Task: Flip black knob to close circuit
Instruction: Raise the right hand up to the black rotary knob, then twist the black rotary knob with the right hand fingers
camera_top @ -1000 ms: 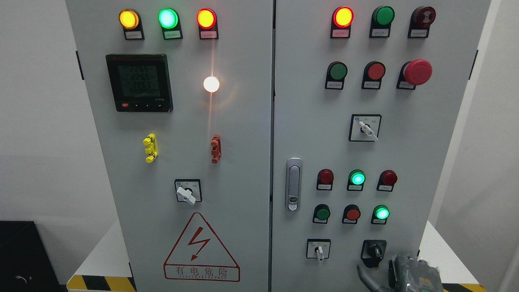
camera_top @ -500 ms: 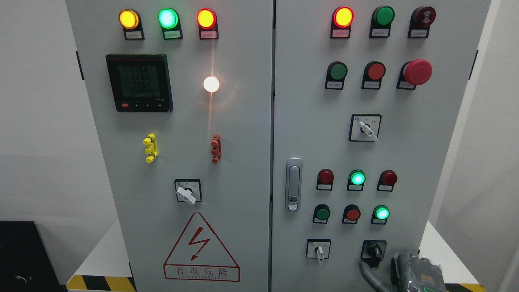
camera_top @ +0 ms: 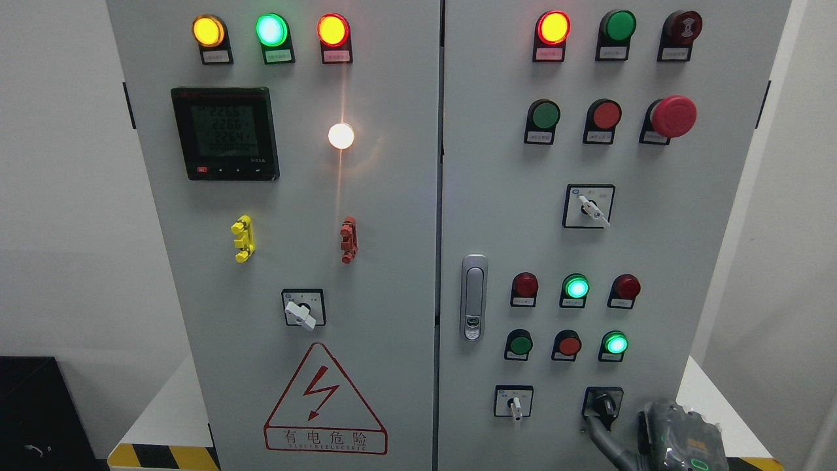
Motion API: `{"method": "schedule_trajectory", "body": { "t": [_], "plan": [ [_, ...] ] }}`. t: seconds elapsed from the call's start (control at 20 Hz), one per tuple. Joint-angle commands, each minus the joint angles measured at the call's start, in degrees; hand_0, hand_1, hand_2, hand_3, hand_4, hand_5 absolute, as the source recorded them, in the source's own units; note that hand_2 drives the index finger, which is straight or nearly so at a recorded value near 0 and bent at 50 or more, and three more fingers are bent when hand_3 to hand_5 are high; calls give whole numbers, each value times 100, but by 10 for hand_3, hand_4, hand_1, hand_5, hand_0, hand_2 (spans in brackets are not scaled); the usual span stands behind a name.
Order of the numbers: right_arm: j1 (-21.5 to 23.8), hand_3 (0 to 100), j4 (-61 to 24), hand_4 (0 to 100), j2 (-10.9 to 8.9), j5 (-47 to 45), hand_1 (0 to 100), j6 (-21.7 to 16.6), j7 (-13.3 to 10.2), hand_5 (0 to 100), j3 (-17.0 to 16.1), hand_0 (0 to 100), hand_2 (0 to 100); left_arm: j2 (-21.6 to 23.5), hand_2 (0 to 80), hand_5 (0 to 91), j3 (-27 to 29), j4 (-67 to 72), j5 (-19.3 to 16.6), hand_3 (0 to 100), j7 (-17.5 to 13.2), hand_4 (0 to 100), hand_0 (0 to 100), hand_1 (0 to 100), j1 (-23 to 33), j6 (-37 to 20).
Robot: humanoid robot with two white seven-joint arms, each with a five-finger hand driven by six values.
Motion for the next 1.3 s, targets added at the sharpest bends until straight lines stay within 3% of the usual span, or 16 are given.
{"method": "schedule_trajectory", "body": {
  "t": [0.0, 0.7, 1.25],
  "plan": [
    [-19, 1000, 123, 974, -49, 4, 0, -10, -1, 983, -183, 0, 923, 1, 0, 0, 0, 0, 0, 0, 0, 0, 120, 556, 35, 1],
    [-28, 1000, 106, 973, -67, -31, 0, -71, -1, 979, -455, 0, 922, 1, 0, 0, 0, 0, 0, 0, 0, 0, 120, 556, 35, 1],
    [-81, 1000, -44, 975, -49, -119, 0, -80, -27, 979, -473, 0, 922, 1, 0, 0, 0, 0, 0, 0, 0, 0, 120, 556, 35, 1]
  ]
}}
